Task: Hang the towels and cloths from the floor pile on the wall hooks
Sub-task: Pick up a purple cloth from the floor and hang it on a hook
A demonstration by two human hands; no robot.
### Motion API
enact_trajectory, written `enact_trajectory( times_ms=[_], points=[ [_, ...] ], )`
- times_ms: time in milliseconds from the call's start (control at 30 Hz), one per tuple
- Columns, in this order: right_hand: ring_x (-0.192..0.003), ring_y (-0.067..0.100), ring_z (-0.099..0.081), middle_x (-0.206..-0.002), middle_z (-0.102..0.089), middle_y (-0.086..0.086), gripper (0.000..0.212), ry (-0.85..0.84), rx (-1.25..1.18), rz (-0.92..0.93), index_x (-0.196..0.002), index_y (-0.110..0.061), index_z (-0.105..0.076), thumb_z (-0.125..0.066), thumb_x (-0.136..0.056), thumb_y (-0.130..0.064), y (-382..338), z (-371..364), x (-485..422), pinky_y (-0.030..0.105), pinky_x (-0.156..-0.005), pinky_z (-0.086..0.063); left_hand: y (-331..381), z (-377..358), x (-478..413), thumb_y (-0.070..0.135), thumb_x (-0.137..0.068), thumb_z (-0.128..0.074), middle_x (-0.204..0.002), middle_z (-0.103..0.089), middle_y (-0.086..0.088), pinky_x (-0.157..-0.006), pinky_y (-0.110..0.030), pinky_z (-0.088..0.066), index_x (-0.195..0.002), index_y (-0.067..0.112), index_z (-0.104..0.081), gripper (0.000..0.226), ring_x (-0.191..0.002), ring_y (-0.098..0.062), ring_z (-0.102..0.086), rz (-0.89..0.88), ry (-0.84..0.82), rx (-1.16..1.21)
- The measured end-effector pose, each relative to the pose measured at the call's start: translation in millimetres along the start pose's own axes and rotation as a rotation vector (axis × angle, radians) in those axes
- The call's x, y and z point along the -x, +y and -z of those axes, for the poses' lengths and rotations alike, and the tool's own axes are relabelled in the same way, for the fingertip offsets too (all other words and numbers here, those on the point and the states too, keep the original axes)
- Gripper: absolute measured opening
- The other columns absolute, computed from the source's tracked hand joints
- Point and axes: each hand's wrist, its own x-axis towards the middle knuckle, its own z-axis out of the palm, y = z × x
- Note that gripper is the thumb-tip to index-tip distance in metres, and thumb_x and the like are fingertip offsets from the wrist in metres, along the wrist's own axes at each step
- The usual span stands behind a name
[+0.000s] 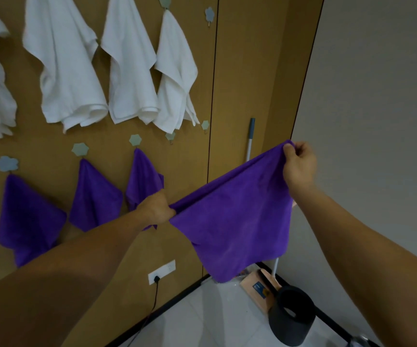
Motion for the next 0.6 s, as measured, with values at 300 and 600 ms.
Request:
enact_trajectory(
  times_ms=[300,600],
  points=[
    [-0.081,0.024,-0.053,-0.087,-0.059,0.008,0.011,0.056,0.16,-0.282,-0.095,-0.01,-0.06,-0.059,-0.089,-0.021,45,36,-18,0.037,-0.074,-0.042,37,42,15,-0.005,-0.08,-0.065,-0.123,-0.052,0.009,-0.061,-0.021,-0.052,-0.12,0.055,-0.049,0.074,-0.065,-0.003,-0.065,-0.338,-0.394,0.252],
    [-0.084,0.025,-0.053,-0.091,-0.058,0.009,0.01,0.088,0.141,-0.367,-0.093,-0.01,-0.058,-0.059,-0.091,-0.019,60,47,-22,0.037,-0.074,-0.041,53,47,12,0.004,-0.09,-0.05,-0.081,-0.071,0.014,-0.072,-0.024,-0.051,-0.065,0.032,-0.072,0.043,-0.082,-0.006,-0.064,-0.278,-0.433,0.134]
  ],
)
